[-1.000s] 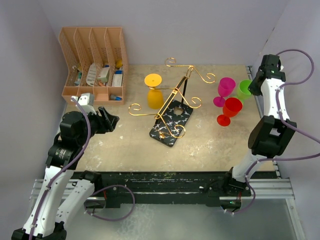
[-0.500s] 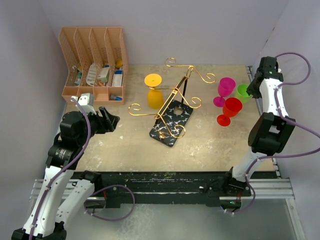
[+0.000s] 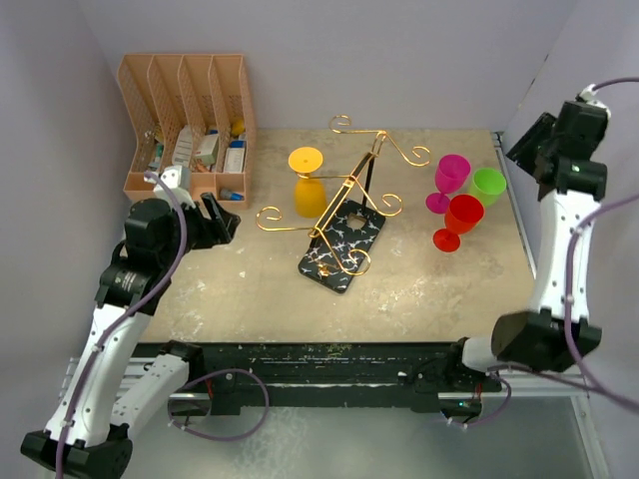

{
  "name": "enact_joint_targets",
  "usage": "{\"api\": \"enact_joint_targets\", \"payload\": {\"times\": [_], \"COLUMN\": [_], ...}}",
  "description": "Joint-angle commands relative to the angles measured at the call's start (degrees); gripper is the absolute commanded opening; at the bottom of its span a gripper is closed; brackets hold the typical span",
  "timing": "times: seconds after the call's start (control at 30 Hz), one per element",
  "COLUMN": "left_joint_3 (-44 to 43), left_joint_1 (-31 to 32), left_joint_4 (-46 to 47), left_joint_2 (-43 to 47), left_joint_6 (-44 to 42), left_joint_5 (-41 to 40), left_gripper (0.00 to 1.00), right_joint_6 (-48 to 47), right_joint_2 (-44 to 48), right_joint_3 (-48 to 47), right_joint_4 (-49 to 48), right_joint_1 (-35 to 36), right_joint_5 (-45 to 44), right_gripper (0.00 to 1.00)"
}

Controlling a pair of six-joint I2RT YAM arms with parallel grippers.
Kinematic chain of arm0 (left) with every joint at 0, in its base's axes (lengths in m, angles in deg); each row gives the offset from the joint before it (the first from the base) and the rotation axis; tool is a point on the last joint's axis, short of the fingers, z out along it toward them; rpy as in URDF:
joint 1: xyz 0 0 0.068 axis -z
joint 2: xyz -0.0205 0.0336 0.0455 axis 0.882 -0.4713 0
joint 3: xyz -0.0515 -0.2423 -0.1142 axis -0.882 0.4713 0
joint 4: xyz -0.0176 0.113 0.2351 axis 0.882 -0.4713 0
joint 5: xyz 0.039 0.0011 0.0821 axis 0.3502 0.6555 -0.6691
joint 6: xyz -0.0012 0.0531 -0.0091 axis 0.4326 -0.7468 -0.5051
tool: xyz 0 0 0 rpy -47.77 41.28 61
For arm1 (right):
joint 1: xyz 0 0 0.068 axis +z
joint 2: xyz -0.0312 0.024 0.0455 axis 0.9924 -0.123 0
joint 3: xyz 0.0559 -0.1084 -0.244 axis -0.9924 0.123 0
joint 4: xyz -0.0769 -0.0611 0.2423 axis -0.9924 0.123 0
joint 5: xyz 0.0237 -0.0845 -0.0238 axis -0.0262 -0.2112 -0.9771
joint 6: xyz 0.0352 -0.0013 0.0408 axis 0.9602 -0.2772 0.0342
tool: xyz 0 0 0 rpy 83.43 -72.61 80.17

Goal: Take the wine glass off the wine glass rack

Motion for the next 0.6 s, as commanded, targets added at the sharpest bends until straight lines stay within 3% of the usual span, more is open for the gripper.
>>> {"api": "enact_joint_targets", "payload": {"times": [0.0,0.13,0.3,0.57], "left_joint_3": [-7.3,-10.8,-14.5,-13.3], "left_joint_1": [-0.1,-0.1,-0.1,-0.1], "left_joint_4": [5.8,8.6,9.9,9.4], "left_joint_2": [-4.0,-7.6,-13.0,-14.5], "left_joint_6": [1.3,2.5,3.3,4.7], "left_joint_5": [-1.8,-0.7,1.4,3.9], "left_gripper": [0.73,0.73,0.73,0.72], "right_joint_6": [1.4,4.7,3.3,9.6], "right_joint_2": [9.3,7.8,-2.4,-10.2], "right_joint_3": [-2.7,-7.7,-21.2,-19.6], "right_joint_4": [-5.9,-9.3,-3.1,-10.7], "right_joint_1": [0.2,8.0,24.6,30.7], "right_joint_5": [19.1,37.4,40.0,50.8], "right_gripper": [0.48,0.38,0.43,0.44]}}
